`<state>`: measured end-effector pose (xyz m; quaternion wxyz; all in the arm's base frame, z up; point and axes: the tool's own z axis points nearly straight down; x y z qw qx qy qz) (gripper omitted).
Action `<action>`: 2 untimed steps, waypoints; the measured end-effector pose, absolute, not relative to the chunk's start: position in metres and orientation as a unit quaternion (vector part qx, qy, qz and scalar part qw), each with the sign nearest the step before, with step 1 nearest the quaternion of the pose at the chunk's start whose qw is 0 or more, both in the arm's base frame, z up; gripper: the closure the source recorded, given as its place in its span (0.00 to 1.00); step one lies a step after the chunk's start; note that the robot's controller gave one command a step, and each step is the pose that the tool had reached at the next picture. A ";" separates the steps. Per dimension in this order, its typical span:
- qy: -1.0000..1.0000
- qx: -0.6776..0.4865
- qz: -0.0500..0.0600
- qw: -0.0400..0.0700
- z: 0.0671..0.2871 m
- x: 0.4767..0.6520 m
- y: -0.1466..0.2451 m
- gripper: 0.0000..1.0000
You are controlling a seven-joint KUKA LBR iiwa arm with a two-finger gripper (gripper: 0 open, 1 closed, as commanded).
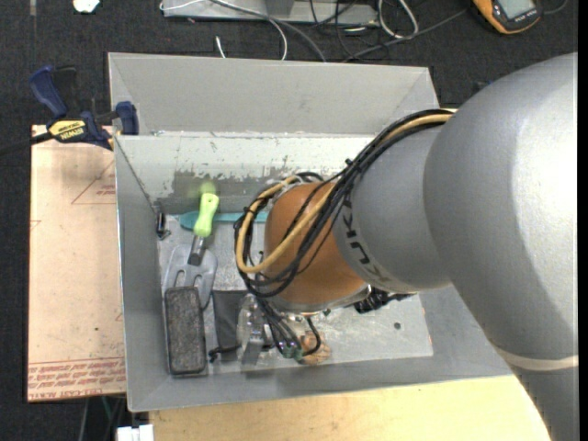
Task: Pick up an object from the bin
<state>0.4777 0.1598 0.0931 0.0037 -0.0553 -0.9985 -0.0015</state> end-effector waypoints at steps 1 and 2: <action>-0.998 -0.055 -0.003 0.002 0.161 0.479 0.161 1.00; -0.998 -0.055 -0.003 0.000 0.137 0.480 0.161 1.00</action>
Offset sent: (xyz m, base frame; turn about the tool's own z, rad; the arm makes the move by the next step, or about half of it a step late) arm -0.0022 -0.0006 0.0021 0.0004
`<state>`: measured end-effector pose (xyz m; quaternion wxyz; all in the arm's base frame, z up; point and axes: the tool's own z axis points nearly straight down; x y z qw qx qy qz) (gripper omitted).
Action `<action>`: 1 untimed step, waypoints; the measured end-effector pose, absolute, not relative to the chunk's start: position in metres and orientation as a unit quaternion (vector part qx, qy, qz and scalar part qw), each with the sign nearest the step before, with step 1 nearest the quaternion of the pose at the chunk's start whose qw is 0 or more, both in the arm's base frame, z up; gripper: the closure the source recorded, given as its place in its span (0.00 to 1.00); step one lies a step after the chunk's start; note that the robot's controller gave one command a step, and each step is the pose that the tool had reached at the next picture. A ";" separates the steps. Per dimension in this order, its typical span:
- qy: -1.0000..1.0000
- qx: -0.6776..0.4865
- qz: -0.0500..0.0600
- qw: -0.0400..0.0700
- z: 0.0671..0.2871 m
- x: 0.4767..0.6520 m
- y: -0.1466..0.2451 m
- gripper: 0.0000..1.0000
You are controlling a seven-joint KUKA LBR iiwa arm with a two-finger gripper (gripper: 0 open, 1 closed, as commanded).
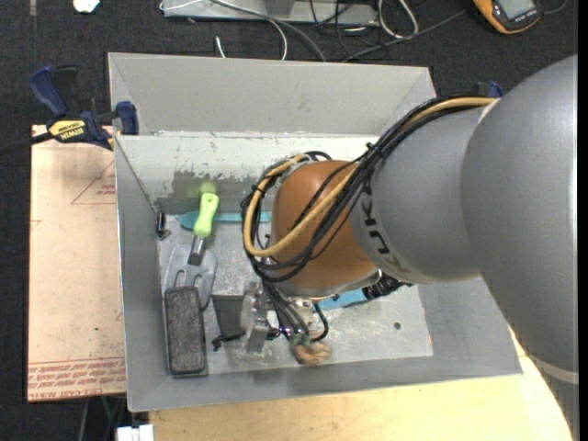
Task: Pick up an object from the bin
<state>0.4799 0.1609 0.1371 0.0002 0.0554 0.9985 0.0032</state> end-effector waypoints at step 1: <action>0.999 0.055 0.003 -0.001 0.234 0.480 0.161 1.00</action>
Offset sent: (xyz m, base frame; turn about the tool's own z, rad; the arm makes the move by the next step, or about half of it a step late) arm -0.0033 -0.0009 0.0611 0.0001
